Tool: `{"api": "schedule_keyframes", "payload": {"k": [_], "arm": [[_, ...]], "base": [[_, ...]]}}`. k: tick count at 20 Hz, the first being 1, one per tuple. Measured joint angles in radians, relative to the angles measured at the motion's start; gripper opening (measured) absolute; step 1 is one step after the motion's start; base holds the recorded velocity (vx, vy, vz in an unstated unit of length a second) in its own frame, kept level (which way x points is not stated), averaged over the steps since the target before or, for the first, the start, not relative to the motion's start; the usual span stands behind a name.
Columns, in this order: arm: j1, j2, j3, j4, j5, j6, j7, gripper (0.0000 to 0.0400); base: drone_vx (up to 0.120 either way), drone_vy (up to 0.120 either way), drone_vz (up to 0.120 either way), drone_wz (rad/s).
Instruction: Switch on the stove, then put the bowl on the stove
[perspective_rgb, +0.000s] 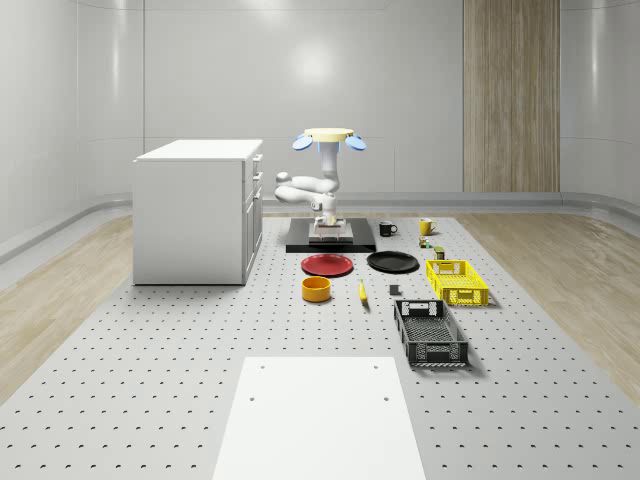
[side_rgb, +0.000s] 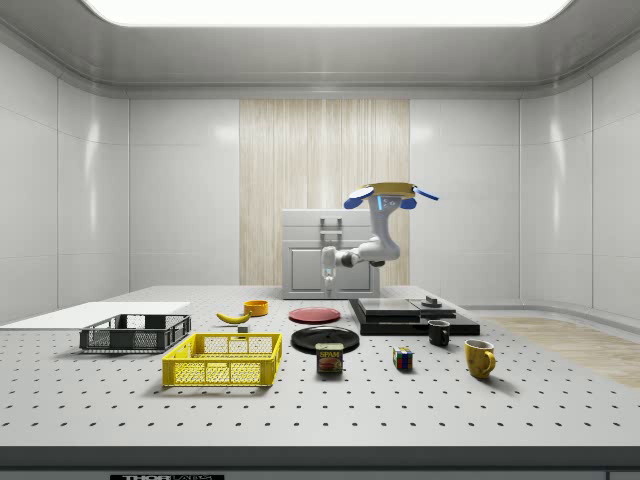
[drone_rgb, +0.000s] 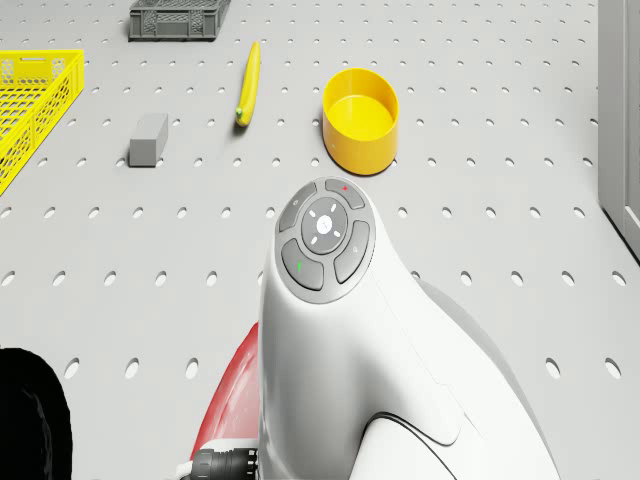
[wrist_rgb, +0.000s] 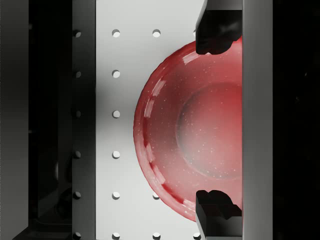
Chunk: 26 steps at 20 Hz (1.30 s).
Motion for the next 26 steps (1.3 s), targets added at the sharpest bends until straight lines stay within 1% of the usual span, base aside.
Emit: {"api": "schedule_keyframes", "payload": {"k": [26], "arm": [[-0.002,-0.009,0.001,0.0,0.004,0.009,0.001,0.04]], "base": [[0.12,0.0,0.0,0.0]]}}
